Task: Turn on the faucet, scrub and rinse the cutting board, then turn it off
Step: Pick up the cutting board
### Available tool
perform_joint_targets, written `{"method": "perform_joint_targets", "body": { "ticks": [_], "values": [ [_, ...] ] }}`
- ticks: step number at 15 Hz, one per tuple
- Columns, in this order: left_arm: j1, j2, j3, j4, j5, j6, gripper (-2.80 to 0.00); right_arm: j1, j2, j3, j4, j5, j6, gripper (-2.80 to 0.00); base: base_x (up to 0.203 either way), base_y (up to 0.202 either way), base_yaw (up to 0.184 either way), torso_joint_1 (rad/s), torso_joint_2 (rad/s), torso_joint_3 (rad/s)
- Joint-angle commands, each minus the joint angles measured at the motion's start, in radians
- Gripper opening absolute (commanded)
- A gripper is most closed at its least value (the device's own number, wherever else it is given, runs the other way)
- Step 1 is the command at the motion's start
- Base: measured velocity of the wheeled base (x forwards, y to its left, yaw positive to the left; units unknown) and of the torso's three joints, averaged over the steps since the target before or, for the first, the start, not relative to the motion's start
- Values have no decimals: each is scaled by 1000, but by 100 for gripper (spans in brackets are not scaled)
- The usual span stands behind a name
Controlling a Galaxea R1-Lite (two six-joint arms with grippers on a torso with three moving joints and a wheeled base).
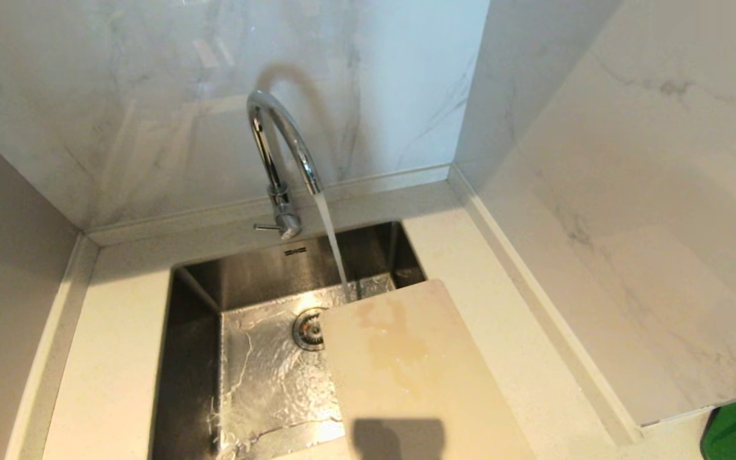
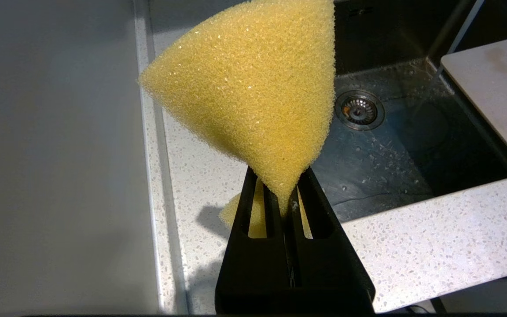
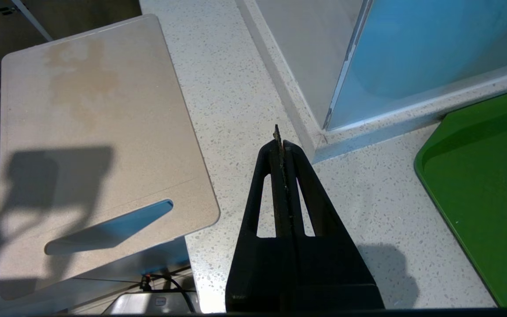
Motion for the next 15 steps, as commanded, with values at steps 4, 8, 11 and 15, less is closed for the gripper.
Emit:
{"method": "perform_joint_targets", "body": {
  "ticks": [4,8,11,15],
  "values": [
    [0,-6,2,0,1,-1,-280,0,-2,0,0,0,0,-280,0,0,0,0,0,0],
    [0,-6,2,0,1,-1,-280,0,-2,0,0,0,0,-280,0,0,0,0,0,0],
    [0,-6,2,0,1,-1,-280,0,-2,0,0,0,0,-280,0,0,0,0,0,0],
    [0,-6,2,0,1,-1,-280,0,-2,0,0,0,0,-280,0,0,0,0,0,0]
  ]
}}
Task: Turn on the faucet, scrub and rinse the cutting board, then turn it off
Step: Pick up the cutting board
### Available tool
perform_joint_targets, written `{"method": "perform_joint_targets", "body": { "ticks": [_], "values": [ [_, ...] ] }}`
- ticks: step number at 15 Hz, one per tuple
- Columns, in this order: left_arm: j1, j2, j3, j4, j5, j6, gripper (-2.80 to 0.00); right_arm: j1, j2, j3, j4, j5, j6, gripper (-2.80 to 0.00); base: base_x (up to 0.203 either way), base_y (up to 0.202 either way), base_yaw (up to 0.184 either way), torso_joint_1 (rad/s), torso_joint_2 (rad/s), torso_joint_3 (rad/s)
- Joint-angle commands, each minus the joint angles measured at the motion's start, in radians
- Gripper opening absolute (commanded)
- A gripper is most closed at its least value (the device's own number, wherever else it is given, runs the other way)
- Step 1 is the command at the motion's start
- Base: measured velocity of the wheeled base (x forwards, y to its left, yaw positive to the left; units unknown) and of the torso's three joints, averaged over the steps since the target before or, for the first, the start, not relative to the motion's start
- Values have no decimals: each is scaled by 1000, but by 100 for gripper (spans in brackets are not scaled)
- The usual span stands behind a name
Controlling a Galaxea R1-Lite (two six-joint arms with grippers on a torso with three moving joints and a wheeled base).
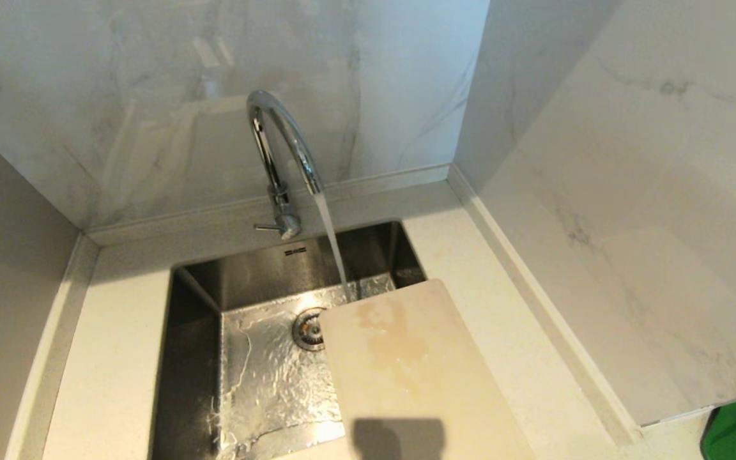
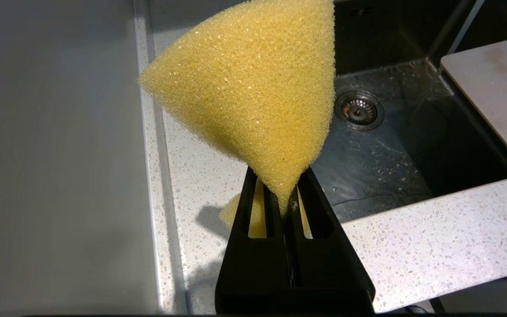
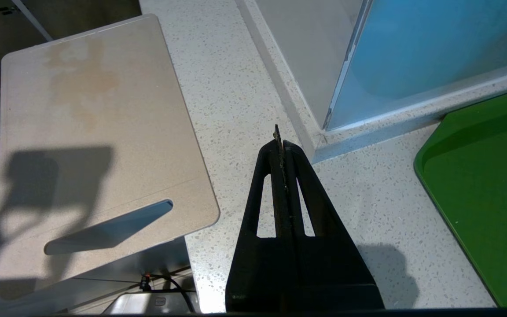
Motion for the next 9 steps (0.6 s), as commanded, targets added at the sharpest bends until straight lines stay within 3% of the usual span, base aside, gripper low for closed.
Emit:
{"method": "perform_joint_targets", "body": {
  "ticks": [1,6,9],
  "values": [
    [0,-3,2,0,0,-1,-280,0,-2,0,0,0,1,-280,0,0,0,0,0,0],
    [0,-3,2,1,-3,4,-280,0,-2,0,0,0,1,-280,0,0,0,0,0,0],
    [0,-3,2,0,0,1,-280,0,-2,0,0,0,1,-280,-164,0,12,10,6,1]
  ]
}}
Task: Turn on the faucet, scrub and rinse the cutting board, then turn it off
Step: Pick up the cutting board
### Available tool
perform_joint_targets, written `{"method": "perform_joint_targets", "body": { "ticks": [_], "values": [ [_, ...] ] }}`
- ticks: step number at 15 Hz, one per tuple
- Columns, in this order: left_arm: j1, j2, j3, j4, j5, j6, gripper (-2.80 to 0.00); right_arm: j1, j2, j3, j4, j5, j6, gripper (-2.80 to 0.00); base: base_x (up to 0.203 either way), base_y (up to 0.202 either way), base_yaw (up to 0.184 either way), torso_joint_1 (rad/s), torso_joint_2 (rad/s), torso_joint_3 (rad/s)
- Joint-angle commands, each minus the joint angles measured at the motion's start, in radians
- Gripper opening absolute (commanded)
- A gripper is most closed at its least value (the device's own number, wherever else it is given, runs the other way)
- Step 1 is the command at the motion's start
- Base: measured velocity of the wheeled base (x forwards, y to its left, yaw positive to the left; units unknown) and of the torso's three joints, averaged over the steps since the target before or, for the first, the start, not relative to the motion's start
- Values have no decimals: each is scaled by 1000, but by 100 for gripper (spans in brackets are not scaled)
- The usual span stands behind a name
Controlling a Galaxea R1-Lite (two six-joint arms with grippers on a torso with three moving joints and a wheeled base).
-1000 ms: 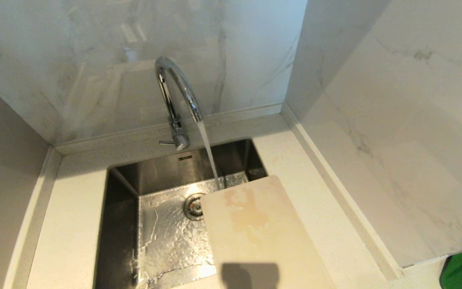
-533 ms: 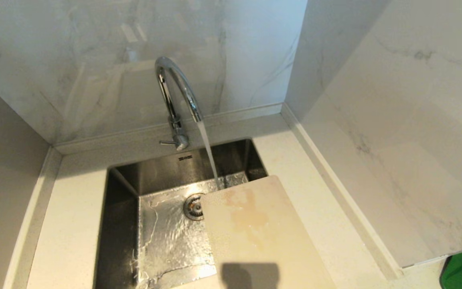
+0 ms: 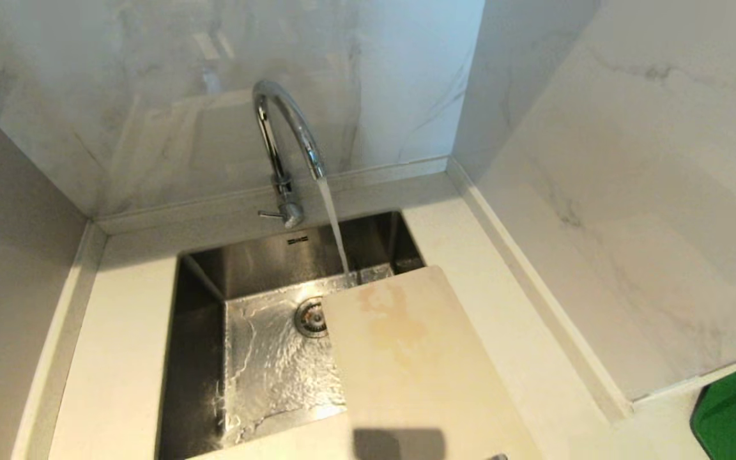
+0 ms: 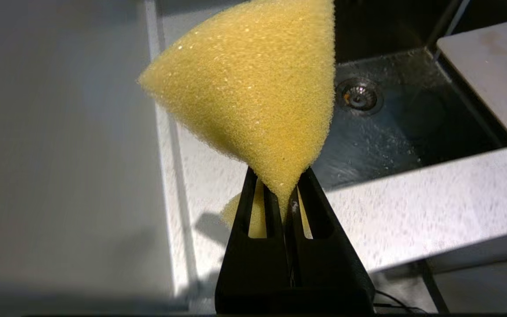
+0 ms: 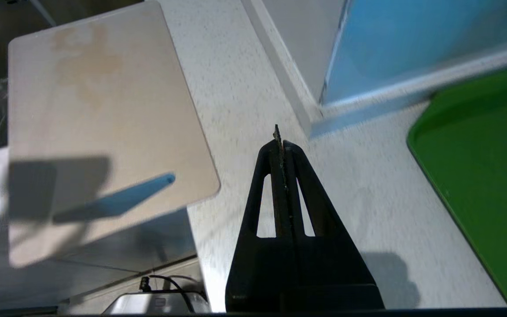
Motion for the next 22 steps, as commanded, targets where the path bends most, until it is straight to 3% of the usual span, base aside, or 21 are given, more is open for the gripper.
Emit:
{"method": "perform_joint_targets", "body": {
  "ticks": [1,13,22],
  "values": [
    [-1,-3,2,0,0,-4,-280,0,-2,0,0,0,0,-280,-194,0,-5,-16,2,6],
    [0,-3,2,0,0,-5,-280,0,-2,0,0,0,0,-280,-194,0,1,1,1,3],
    [0,-3,2,0,0,-5,-280,0,-2,-1,0,10,-36,-280,-21,0,0,-1,0,1]
  ]
}}
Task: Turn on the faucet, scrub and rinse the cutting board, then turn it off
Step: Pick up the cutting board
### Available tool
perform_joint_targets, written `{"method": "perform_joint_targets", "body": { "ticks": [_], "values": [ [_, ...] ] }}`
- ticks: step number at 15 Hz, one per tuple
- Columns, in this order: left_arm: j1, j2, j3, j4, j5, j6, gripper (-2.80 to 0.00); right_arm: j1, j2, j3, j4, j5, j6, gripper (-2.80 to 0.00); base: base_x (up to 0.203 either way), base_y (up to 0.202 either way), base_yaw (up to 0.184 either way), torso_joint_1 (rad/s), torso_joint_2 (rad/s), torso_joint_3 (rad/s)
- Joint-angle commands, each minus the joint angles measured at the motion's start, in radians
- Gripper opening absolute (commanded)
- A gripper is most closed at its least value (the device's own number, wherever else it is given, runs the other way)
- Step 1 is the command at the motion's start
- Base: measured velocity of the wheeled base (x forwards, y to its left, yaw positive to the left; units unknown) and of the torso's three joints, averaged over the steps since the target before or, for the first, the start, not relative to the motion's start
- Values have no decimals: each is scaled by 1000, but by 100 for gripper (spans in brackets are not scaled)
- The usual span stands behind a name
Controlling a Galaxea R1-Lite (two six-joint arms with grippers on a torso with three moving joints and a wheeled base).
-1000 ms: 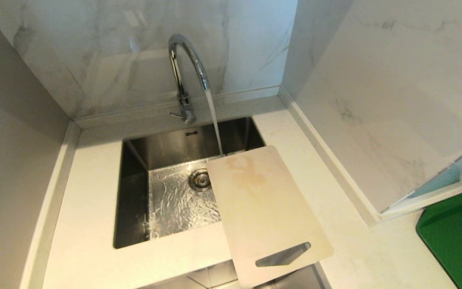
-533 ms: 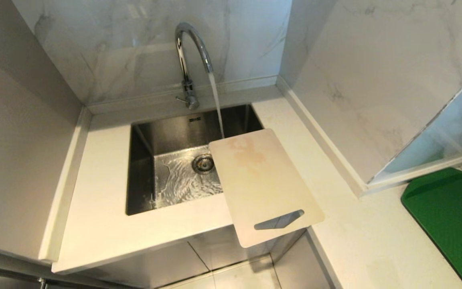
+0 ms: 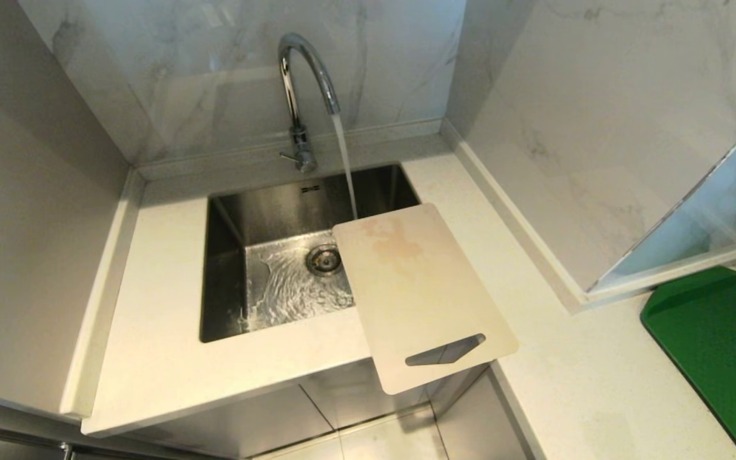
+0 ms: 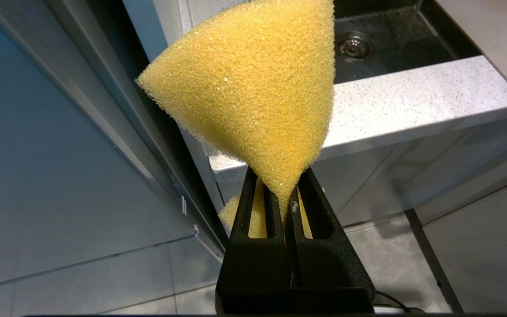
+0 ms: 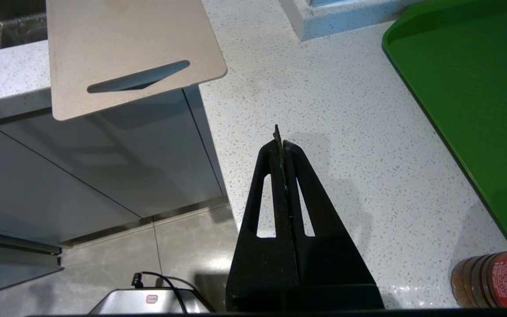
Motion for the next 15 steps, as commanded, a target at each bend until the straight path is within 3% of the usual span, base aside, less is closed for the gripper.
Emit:
{"method": "perform_joint_targets", "body": {
  "ticks": [1,5,8,12,15],
  "values": [
    [0,-3,2,0,0,0,-280,0,-2,-18,3,-7,-1,-280,0,0,0,0,0,0],
    [0,-3,2,0,0,0,-280,0,83,-262,173,-4,15,-280,0,0,0,0,0,0],
    [0,-3,2,0,0,0,-280,-1,364,-470,275,5,147,-280,0,0,0,0,0,0],
    [0,-3,2,0,0,0,-280,4,752,-625,319,17,416,-280,0,0,0,0,0,0],
    [0,-3,2,0,0,0,-280,35,1014,-724,361,23,760,-280,0,0,0,0,0,0]
  ]
}}
